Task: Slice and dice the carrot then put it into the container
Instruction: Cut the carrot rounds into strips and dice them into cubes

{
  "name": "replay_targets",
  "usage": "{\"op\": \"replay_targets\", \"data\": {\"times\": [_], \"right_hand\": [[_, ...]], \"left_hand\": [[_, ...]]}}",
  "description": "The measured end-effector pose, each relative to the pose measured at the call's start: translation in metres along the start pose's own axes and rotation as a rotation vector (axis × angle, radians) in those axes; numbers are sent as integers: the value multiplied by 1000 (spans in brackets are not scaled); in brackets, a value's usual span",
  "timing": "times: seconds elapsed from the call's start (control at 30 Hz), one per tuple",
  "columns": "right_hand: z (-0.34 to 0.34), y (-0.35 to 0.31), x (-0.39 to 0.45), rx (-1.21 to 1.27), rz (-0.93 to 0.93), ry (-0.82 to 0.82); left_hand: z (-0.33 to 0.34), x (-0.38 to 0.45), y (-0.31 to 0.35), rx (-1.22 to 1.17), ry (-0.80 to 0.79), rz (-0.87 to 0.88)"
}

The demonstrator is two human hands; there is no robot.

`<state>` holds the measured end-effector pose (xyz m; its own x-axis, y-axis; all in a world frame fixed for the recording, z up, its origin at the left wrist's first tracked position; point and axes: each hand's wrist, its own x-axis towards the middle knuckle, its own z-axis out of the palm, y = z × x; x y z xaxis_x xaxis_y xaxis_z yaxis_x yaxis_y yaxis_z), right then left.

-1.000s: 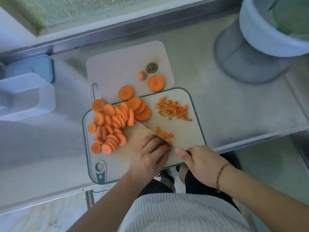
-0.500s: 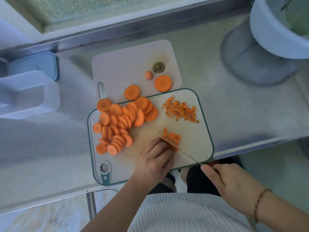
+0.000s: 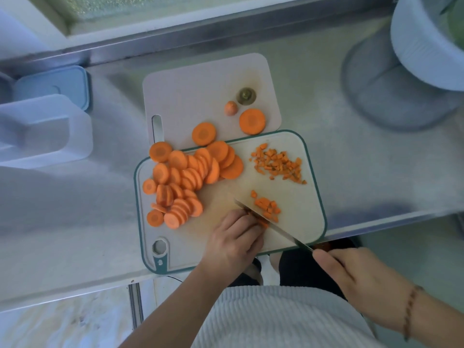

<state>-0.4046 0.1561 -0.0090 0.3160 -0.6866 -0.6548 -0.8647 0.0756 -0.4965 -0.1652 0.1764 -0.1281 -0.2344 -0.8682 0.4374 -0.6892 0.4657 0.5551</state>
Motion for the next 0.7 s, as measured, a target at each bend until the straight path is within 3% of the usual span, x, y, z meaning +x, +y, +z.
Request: {"op": "replay_targets", "data": {"times": [0.33,0.47,0.7], "right_hand": [[18,-31,32,-25,-13,-2],[8,-18,19,95,-34,15],[16,-6,6,35,21,-27]], "left_hand": [[-4,2,3,-25,-8,-22],[-7,-3,5,-3,-21,-9],[-5,-7,6,30,30,-22]]}}
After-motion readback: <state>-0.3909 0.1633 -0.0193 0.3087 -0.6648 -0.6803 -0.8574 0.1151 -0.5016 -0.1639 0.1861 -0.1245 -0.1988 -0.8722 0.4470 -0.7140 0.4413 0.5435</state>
